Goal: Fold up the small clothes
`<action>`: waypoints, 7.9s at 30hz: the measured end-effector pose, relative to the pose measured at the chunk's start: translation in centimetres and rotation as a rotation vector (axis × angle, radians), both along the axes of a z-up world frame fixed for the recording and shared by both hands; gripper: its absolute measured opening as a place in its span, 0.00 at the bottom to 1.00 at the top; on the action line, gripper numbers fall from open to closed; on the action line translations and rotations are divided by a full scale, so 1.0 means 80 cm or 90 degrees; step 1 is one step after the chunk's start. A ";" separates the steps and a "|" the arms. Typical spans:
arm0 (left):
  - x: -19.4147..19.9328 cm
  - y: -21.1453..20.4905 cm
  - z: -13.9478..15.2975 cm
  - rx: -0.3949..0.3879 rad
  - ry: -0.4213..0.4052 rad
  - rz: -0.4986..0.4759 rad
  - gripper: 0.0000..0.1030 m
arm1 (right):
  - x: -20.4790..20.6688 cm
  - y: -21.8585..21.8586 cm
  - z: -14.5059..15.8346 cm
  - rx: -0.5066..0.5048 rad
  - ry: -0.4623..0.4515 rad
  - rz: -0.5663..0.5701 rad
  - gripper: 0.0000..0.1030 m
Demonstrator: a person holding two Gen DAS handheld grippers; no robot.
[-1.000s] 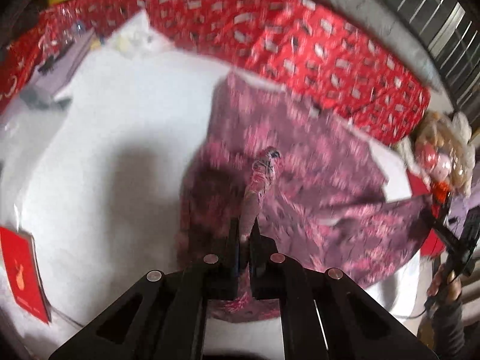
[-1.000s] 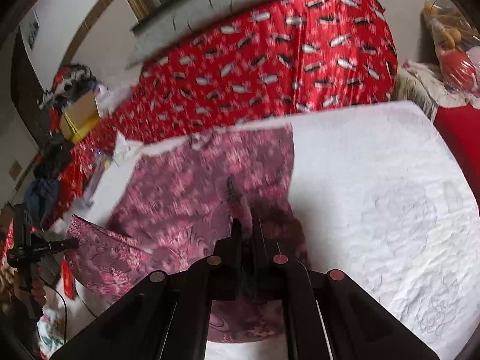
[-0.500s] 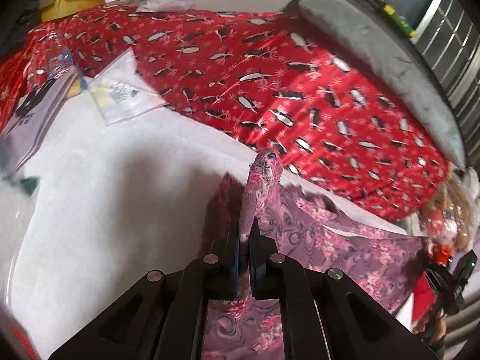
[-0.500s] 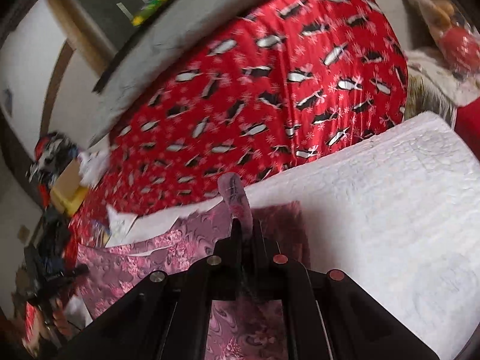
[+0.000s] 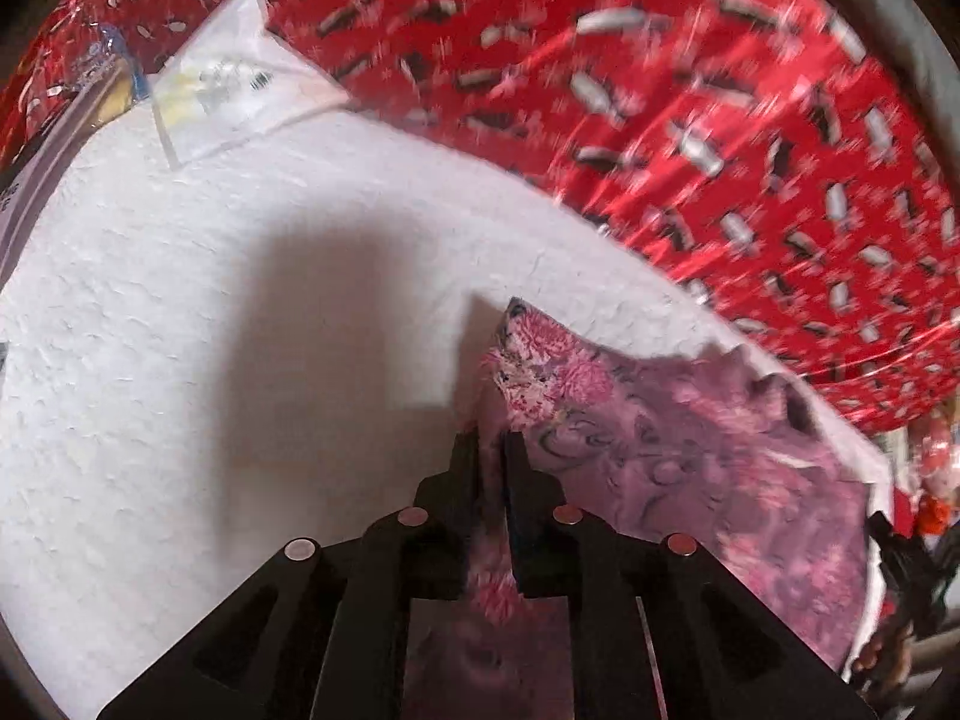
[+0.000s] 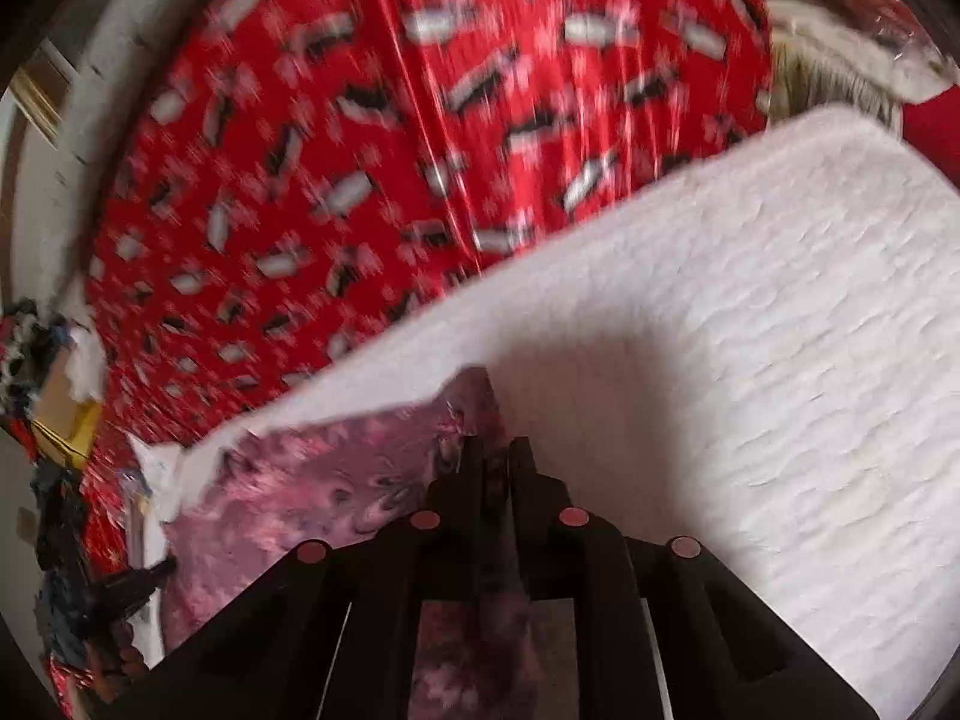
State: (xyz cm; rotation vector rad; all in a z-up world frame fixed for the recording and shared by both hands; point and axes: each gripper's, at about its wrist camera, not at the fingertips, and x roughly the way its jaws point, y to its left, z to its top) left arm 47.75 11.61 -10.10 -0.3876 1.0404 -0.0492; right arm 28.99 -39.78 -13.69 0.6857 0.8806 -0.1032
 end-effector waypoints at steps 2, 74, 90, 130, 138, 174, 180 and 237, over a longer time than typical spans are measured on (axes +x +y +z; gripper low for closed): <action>-0.013 0.003 0.019 -0.018 -0.041 -0.005 0.10 | -0.015 -0.008 0.011 0.025 -0.036 -0.003 0.24; -0.049 -0.114 -0.020 0.131 -0.047 0.036 0.72 | -0.013 0.034 0.021 -0.103 0.000 -0.005 0.11; -0.009 -0.129 -0.024 0.198 0.038 -0.059 0.73 | -0.040 0.135 0.039 -0.111 -0.029 0.181 0.19; -0.096 -0.092 0.087 -0.175 0.064 -0.088 0.10 | -0.055 0.184 0.020 -0.019 -0.039 0.281 0.31; -0.102 -0.187 0.093 -0.209 0.063 -0.137 0.09 | -0.089 0.109 0.033 -0.008 -0.065 0.237 0.31; -0.093 -0.216 -0.052 -0.167 0.108 -0.065 0.48 | -0.038 0.095 0.025 0.129 0.014 0.192 0.56; -0.091 -0.225 -0.035 -0.169 0.064 -0.077 0.49 | -0.052 0.115 0.076 -0.023 -0.049 0.287 0.10; -0.069 -0.329 -0.011 0.117 -0.011 -0.151 0.55 | -0.023 0.001 0.038 0.013 0.023 0.116 0.36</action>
